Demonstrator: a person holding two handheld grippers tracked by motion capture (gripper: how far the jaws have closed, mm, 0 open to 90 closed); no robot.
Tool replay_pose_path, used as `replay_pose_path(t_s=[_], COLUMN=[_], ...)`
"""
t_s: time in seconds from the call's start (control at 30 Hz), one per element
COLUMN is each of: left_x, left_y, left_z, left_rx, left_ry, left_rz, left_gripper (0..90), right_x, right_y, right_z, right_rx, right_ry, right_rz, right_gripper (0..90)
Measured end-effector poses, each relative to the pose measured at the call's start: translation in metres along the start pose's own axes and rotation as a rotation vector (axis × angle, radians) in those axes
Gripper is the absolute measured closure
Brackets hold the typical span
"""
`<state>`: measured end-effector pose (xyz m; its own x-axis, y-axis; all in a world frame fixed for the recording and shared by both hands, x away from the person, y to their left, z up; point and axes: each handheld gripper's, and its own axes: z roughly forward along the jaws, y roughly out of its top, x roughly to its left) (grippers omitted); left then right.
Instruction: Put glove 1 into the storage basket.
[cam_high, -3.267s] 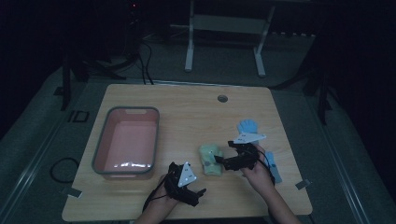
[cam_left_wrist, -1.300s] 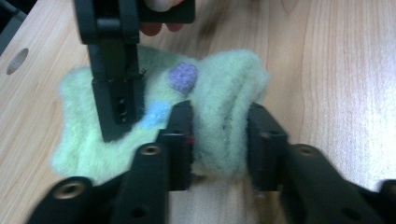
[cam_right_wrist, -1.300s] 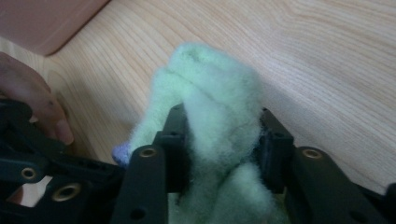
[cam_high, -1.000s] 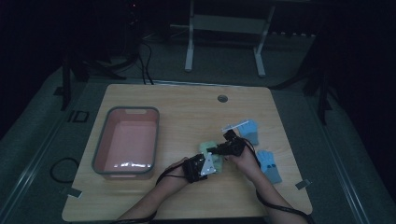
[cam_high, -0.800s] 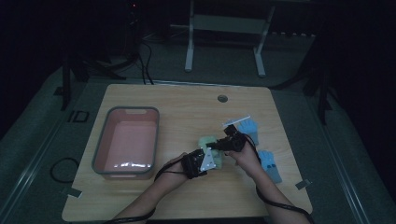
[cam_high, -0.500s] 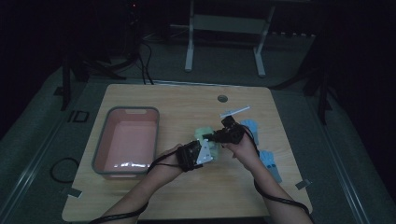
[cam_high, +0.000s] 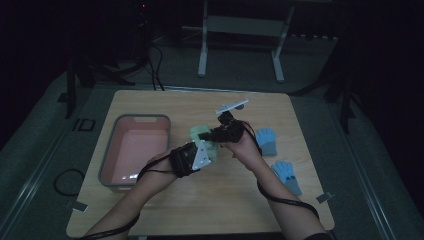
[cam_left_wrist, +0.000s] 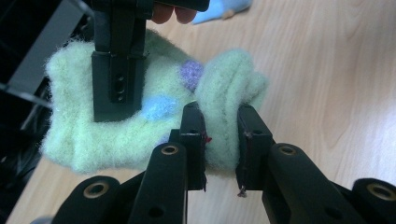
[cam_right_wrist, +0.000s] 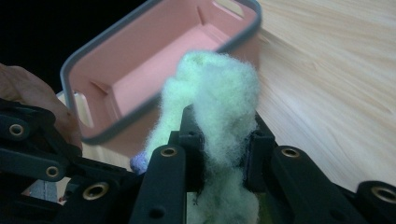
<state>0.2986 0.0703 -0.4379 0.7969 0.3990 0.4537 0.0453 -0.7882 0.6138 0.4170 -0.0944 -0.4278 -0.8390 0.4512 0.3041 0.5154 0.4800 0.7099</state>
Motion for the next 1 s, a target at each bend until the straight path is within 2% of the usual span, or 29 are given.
replay_pose_path(t_s=[0.17, 0.37, 0.83, 1.0], left_x=[0.01, 0.017, 0.024, 0.024], left_y=[-0.016, -0.038, -0.096, -0.115], left_z=[-0.017, -0.034, -0.066, -0.075], left_rx=[0.017, 0.041, 0.109, 0.144], left_ry=[0.031, 0.064, 0.122, 0.136], left_rz=[-0.018, -0.05, -0.142, -0.162], left_gripper=[76.4, 76.4, 76.4, 76.4], right_x=[0.014, 0.03, 0.07, 0.081], right_y=[0.022, 0.041, 0.075, 0.081], right_z=[0.017, 0.041, 0.109, 0.134], right_rx=[0.007, 0.02, 0.074, 0.093], right_ry=[0.018, 0.046, 0.106, 0.137], right_rz=[-0.034, -0.057, -0.121, -0.126], right_gripper=[74.4, 74.4, 74.4, 74.3])
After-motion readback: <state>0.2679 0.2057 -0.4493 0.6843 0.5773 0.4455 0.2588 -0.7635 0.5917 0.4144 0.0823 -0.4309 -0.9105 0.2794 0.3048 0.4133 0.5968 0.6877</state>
